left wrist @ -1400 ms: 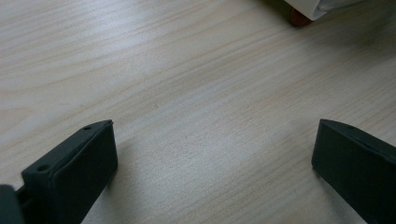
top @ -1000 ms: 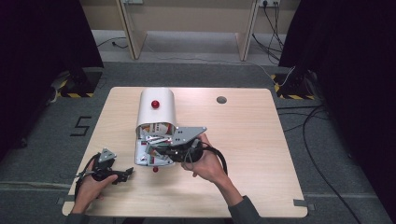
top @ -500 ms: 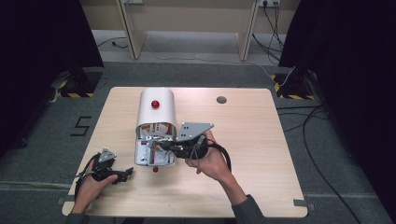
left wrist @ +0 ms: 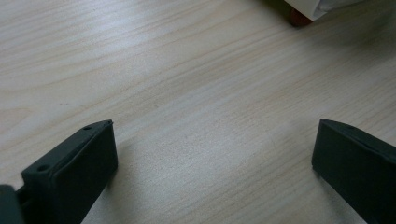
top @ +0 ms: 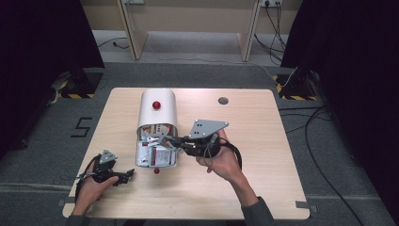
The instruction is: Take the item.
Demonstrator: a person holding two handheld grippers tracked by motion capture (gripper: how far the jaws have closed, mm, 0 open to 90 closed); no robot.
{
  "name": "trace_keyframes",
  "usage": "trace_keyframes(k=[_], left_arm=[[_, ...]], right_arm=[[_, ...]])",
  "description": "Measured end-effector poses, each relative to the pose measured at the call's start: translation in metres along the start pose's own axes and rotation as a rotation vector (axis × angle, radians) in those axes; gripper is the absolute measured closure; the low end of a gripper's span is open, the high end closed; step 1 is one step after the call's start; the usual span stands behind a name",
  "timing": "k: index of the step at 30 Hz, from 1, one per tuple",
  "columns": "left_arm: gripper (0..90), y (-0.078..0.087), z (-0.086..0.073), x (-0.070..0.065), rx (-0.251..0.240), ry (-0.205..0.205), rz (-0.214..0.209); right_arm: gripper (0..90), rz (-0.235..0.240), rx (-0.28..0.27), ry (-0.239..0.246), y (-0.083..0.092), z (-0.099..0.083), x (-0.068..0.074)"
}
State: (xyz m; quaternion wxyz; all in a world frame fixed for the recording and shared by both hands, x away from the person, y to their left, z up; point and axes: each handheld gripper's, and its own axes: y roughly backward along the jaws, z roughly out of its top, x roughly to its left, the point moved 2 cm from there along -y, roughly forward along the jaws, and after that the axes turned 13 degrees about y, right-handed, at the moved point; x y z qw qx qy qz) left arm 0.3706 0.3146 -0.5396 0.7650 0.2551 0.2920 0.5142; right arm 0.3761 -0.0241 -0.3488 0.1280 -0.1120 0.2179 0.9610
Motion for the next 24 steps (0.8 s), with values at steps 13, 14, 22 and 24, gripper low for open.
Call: trace_keyframes(k=[13,14,22,24], left_arm=[[0.0,0.000,0.000,0.000,0.000,0.000,0.000],[0.0,0.000,0.000,0.000,0.000,-0.001,0.001],[0.0,0.000,0.000,0.000,-0.004,0.001,0.000],[0.0,0.000,0.000,0.000,-0.004,0.001,0.000]], right_arm=[[89.4,-0.052,0.009,-0.011,0.020,-0.004,-0.011],[89.5,-0.055,0.009,-0.014,0.021,-0.004,-0.012],[89.5,-0.097,0.021,-0.031,0.034,-0.012,-0.020],[89.5,-0.105,0.022,-0.035,0.037,-0.014,-0.021]])
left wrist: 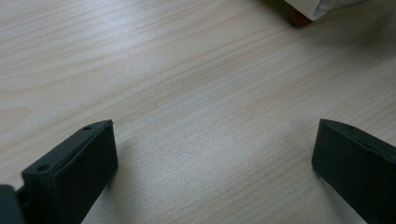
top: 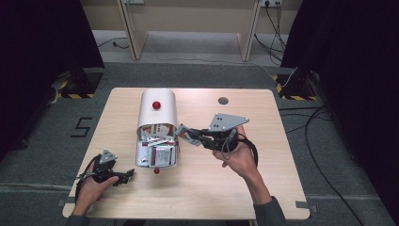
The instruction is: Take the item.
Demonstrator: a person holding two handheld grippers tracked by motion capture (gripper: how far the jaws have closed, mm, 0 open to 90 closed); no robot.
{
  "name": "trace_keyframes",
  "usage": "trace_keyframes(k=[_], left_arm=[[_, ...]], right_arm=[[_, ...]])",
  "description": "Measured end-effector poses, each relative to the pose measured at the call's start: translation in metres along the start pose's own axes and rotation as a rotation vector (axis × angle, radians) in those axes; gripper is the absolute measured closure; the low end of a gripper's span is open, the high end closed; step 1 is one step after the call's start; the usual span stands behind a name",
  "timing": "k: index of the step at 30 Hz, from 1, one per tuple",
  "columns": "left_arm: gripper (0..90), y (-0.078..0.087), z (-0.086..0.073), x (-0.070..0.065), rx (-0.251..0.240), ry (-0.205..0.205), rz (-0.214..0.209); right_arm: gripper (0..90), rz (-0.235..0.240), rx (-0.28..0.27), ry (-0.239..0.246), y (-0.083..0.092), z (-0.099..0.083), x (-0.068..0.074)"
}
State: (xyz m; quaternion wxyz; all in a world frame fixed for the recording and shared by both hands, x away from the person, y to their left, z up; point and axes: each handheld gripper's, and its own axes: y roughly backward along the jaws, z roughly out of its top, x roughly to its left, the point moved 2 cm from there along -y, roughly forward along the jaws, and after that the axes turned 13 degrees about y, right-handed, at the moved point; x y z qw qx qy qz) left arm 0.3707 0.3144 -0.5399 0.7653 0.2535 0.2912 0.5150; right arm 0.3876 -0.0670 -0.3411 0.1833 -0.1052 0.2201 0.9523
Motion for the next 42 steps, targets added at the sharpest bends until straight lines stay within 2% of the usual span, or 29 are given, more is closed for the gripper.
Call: trace_keyframes(k=[14,42], left_arm=[[0.0,0.000,0.000,0.000,0.000,0.000,0.000],[0.0,0.000,0.000,0.000,0.000,0.000,0.000]], right_arm=[[89.6,-0.050,0.035,-0.019,0.008,-0.016,-0.009],[89.5,-0.113,0.116,-0.058,0.004,-0.046,-0.023]])
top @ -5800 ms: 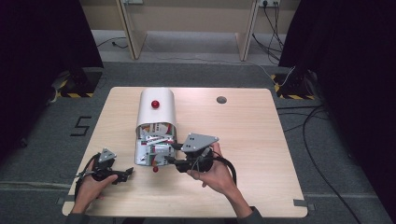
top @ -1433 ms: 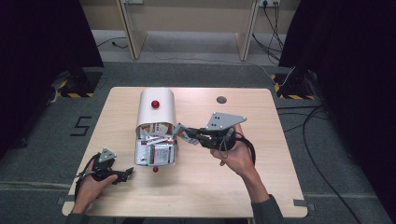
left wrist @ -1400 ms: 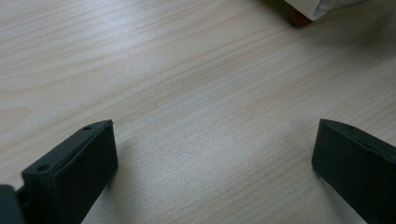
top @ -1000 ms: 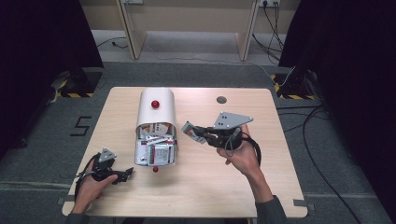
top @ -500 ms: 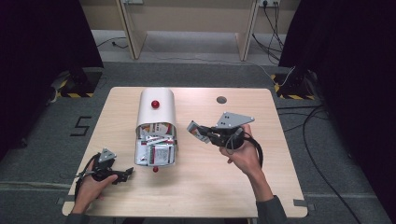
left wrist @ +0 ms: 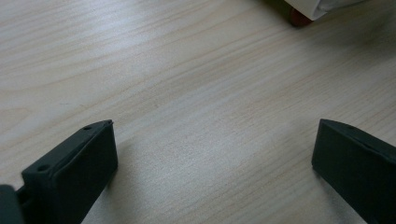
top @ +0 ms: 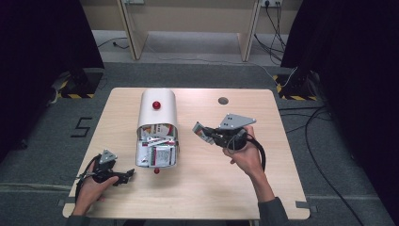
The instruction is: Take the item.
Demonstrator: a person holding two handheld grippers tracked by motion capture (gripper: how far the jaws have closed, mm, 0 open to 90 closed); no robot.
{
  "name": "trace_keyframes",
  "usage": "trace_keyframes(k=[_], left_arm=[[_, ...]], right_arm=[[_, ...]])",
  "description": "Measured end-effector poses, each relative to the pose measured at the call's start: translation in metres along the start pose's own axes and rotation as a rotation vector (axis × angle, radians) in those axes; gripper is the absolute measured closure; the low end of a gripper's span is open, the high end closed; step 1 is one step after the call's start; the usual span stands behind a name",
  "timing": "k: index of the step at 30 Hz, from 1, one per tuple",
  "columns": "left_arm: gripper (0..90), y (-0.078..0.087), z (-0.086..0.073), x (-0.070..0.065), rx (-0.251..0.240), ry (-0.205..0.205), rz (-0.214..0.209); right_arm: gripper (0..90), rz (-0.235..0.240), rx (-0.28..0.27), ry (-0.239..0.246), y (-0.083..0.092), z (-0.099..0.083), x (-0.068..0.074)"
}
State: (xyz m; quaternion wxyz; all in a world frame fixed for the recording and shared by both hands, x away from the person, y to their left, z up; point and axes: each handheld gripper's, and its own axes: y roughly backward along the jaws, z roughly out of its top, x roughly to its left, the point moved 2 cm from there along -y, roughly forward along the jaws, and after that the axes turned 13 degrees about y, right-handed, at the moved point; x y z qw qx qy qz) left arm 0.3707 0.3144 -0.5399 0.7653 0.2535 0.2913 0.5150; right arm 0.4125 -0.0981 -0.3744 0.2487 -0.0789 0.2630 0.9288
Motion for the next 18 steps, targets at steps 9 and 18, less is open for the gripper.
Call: trace_keyframes(k=[9,18], left_arm=[[0.0,0.000,0.000,0.000,-0.001,0.000,0.000],[0.0,0.000,0.000,0.000,-0.001,0.000,0.000]], right_arm=[[89.5,-0.014,0.029,-0.004,-0.004,-0.009,-0.003],[89.5,-0.029,0.077,-0.014,-0.012,-0.023,-0.005]])
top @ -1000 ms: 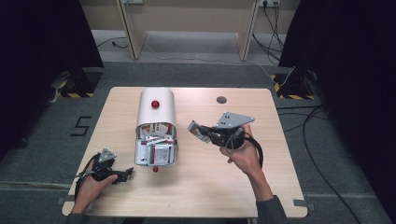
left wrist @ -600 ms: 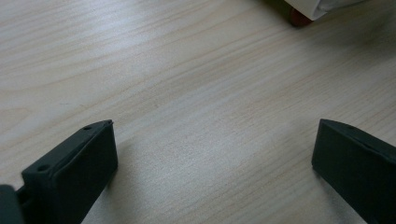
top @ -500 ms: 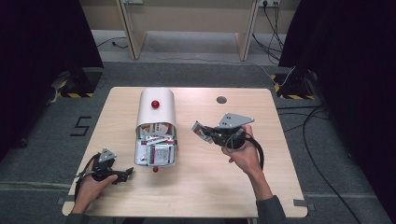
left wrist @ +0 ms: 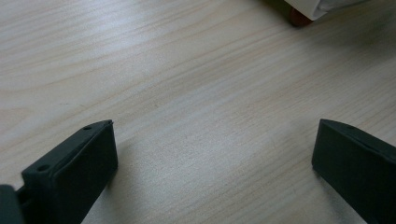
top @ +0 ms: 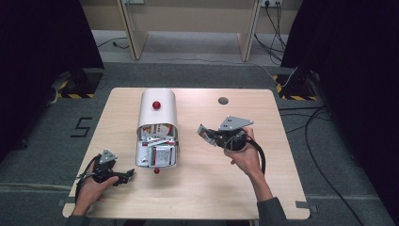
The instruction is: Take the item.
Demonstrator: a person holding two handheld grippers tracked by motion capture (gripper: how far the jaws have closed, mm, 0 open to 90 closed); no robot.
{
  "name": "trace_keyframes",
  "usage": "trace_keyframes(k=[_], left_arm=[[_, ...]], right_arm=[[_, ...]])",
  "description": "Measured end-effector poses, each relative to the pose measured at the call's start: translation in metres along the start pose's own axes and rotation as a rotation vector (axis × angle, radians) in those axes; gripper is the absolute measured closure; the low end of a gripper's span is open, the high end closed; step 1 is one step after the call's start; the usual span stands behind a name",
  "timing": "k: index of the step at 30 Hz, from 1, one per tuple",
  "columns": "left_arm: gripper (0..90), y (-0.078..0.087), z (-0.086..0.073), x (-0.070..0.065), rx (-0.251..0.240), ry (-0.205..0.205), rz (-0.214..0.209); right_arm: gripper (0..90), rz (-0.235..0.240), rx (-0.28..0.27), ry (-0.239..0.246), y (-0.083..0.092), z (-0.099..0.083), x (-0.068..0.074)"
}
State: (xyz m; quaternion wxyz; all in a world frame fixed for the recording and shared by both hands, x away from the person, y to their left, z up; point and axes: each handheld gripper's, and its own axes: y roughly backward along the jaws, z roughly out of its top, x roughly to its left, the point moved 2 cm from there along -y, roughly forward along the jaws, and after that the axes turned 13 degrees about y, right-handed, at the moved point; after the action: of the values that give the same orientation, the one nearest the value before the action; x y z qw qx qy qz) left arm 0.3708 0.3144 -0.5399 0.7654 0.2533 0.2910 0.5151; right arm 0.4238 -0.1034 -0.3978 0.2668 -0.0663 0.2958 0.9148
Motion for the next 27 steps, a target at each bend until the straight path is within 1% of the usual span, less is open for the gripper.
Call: trace_keyframes(k=[11,27], left_arm=[[0.0,0.000,0.000,0.000,0.000,0.000,0.000],[0.0,0.000,0.000,0.000,0.000,0.000,0.000]], right_arm=[[89.5,-0.012,0.040,-0.020,-0.007,-0.014,-0.005],[89.5,0.000,0.076,-0.042,-0.023,-0.033,-0.003]])
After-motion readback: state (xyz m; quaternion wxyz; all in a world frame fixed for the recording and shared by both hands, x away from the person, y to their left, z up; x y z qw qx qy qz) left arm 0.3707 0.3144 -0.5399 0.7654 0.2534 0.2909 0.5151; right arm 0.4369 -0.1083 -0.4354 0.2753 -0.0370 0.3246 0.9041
